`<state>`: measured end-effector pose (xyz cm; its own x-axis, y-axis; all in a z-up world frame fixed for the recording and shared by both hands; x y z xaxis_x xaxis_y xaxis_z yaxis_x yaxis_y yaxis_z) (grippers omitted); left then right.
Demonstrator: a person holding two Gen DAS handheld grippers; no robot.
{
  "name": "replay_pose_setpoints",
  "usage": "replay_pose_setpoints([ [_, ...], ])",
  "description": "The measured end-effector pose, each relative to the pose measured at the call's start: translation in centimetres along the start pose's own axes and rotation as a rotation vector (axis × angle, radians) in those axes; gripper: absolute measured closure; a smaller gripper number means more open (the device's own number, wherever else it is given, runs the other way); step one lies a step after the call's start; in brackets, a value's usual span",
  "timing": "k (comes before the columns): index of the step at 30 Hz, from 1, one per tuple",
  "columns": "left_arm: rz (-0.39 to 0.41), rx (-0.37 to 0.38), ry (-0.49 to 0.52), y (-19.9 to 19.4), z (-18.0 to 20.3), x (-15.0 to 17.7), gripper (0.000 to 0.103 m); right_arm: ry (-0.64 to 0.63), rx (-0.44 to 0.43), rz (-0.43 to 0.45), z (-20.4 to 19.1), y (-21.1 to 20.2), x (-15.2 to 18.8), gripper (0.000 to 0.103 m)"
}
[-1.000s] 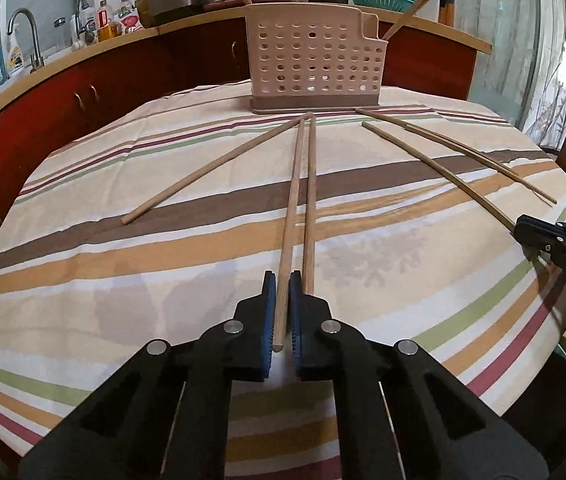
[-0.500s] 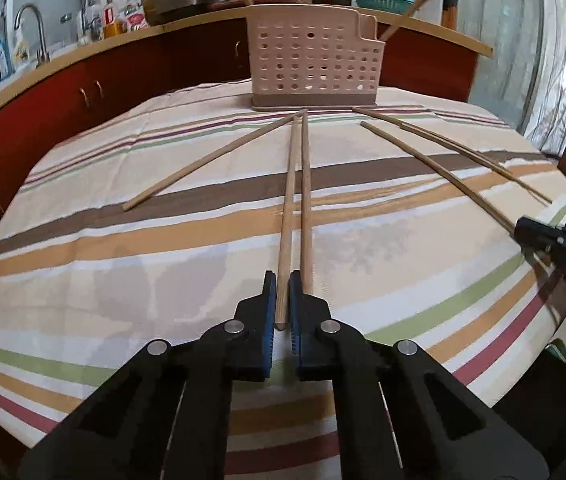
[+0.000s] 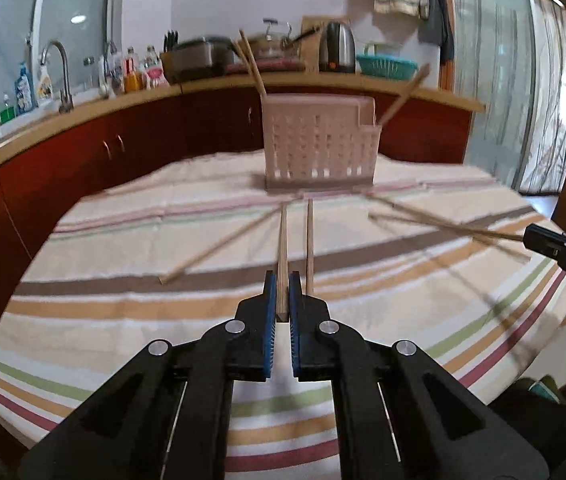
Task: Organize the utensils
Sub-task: 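Lift both held chopsticks upright and carry them over the plastic holder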
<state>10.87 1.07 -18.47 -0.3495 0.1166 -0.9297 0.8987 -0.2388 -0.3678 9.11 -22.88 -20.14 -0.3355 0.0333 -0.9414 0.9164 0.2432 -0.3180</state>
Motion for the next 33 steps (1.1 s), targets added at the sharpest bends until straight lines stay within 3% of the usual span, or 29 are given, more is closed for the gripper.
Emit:
replay_pose_setpoints([
  [18,0.209,-0.005,-0.028,-4.2,-0.2,-7.5,0.096,0.005,-0.003,0.121,0.2,-2.3,-6.2,0.097],
  [33,0.285,-0.008,-0.038,0.7,-0.9,-12.7,0.096,-0.030,-0.015,0.159,0.5,2.1,-10.7,0.096],
])
Point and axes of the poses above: each gripper's, at about its wrist camera, not at the fingertips, and y roughly the way its jaws point, z to its right, x to its underside, the point moved 5 cm from there along y, roughly the way its jaws point, and after that the axes turned 10 degrees about z, right-handed, at the moved point
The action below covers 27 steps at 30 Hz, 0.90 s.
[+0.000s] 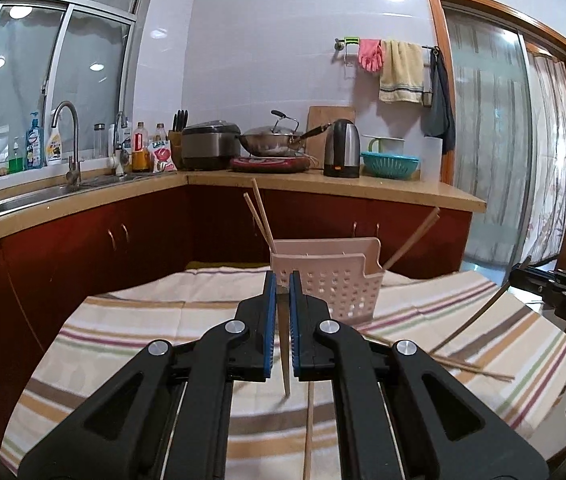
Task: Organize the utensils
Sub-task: 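Lift both held chopsticks upright and carry them over the plastic holder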
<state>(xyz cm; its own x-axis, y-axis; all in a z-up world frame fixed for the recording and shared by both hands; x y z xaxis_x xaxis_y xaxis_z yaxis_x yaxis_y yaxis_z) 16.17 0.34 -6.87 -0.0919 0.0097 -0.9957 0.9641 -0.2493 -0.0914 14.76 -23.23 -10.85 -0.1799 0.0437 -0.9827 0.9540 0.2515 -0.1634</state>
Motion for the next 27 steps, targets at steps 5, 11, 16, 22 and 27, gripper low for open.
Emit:
replay_pose_setpoints([
  [5,0.009,-0.010,0.001,1.8,-0.4,-0.7,0.096,-0.004,-0.004,0.009,0.0,2.0,-0.9,0.096],
  [11,-0.023,-0.010,-0.008,3.7,-0.9,0.0,0.096,-0.024,-0.004,0.014,-0.2,3.8,-1.6,0.096],
  [16,-0.026,0.004,-0.015,4.8,-0.9,0.2,0.096,-0.008,-0.009,0.019,0.1,4.6,-2.0,0.096],
  [22,0.006,0.048,-0.018,5.5,-0.4,-2.1,0.097,-0.004,-0.014,0.061,0.3,4.5,-3.7,0.096],
  [27,0.046,0.098,-0.041,6.6,0.3,-5.3,0.097,0.011,-0.025,0.110,0.8,4.8,-6.2,0.097],
])
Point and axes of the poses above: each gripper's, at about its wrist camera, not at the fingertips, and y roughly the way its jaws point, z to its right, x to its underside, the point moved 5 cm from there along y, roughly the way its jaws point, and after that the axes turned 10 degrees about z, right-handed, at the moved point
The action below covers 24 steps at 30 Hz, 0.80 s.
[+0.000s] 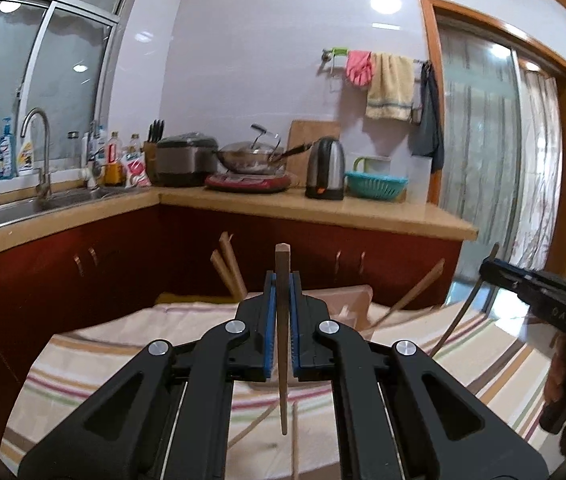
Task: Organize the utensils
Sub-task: 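Lift both held chopsticks upright and carry them over the plastic holder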
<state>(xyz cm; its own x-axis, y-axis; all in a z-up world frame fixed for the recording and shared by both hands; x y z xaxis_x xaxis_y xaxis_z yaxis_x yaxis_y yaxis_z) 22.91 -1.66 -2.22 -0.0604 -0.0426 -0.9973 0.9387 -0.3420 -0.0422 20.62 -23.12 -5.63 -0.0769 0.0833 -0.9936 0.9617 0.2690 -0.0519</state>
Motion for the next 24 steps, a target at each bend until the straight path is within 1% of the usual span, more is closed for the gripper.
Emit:
replay_pose_setpoints([
  [4,0.051,0.025,-0.007,1.0,0.4,-3.0,0.097,0.000,-0.003,0.069,0.7,0.5,-3.1,0.096],
  [9,0.127,0.020,0.017,2.8,0.8,-6.4,0.097,-0.007,0.006,0.145,1.6,1.6,-6.0,0.096],
  [12,0.157,0.010,0.025,4.3,0.8,-7.5,0.097,0.001,0.010,0.176,2.4,2.9,-7.1,0.096],
  [16,0.166,-0.007,0.028,6.8,0.5,-7.4,0.097,0.000,0.021,0.187,3.0,5.0,-7.2,0.096],
  [19,0.170,-0.017,0.029,8.5,0.4,-6.5,0.097,0.002,0.026,0.180,3.4,6.9,-6.5,0.096],
  [22,0.141,-0.014,0.020,10.1,0.2,-5.3,0.097,0.018,0.024,0.152,3.7,8.5,-5.3,0.097],
  [24,0.109,-0.014,0.020,11.2,0.2,-4.0,0.097,0.026,0.021,0.131,3.8,9.2,-4.4,0.097],
])
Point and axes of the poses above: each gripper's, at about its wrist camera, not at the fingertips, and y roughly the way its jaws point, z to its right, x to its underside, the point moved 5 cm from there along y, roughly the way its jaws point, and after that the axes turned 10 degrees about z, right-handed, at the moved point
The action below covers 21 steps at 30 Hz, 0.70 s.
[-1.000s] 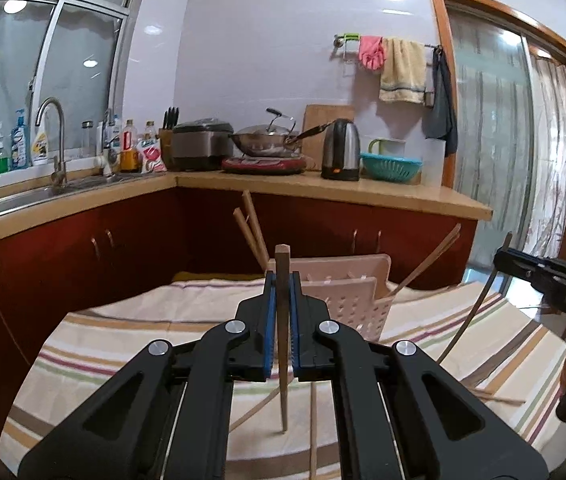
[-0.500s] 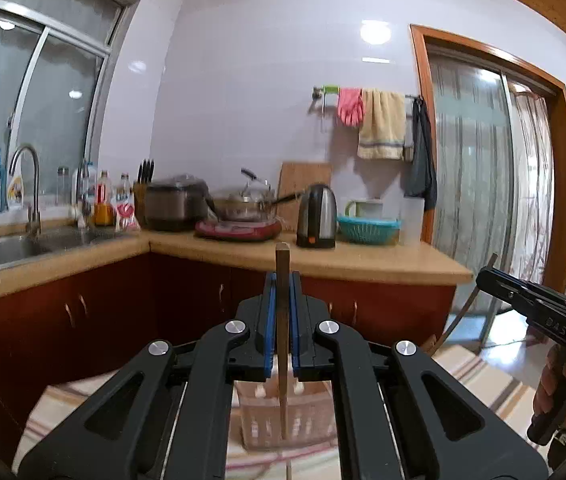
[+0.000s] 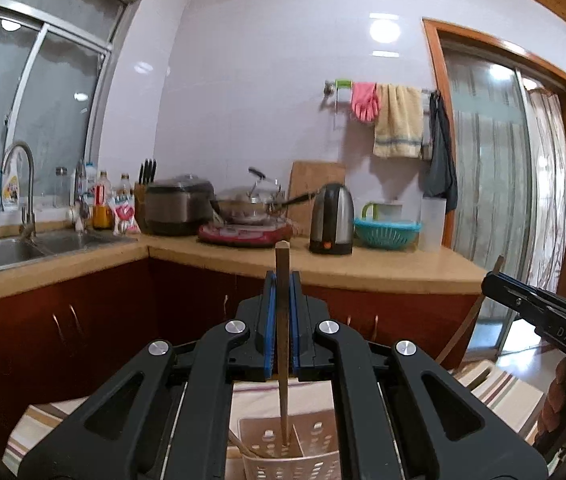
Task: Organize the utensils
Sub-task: 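Lift both held chopsticks upright and carry them over the plastic holder, then open the left tool over the holder while the right tool releases its chopstick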
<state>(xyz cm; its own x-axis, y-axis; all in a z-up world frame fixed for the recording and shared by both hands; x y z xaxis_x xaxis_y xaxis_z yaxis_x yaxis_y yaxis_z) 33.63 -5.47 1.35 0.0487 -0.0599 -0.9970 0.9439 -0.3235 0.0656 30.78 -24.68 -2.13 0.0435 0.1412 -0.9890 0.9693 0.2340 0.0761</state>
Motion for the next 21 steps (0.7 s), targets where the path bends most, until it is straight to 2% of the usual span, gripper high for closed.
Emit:
replay_pose_setpoints([
  [9,-0.155,-0.001,-0.011,2.0,-0.7,6.4,0.095,0.017,0.001,-0.101,0.3,1.4,4.9,0.096],
  [12,-0.179,-0.005,-0.018,1.9,-0.8,7.3,0.080,0.015,0.008,-0.119,0.4,1.3,5.5,0.096],
  [13,-0.182,-0.011,-0.020,1.7,-0.9,7.5,0.070,0.016,0.012,-0.123,0.4,1.2,5.6,0.096],
  [18,-0.191,-0.016,-0.021,0.9,-0.8,7.7,0.052,0.007,0.023,-0.136,0.5,0.6,5.7,0.092],
  [19,-0.191,-0.017,-0.021,0.6,-0.8,7.7,0.045,0.001,0.024,-0.134,0.4,0.3,5.6,0.086],
  [20,-0.189,-0.018,-0.024,0.2,-0.7,7.6,0.041,-0.004,0.029,-0.130,0.3,0.2,5.5,0.073],
  [21,-0.189,-0.019,-0.025,0.1,-0.7,7.6,0.039,-0.014,0.038,-0.120,0.3,-0.2,5.2,0.066],
])
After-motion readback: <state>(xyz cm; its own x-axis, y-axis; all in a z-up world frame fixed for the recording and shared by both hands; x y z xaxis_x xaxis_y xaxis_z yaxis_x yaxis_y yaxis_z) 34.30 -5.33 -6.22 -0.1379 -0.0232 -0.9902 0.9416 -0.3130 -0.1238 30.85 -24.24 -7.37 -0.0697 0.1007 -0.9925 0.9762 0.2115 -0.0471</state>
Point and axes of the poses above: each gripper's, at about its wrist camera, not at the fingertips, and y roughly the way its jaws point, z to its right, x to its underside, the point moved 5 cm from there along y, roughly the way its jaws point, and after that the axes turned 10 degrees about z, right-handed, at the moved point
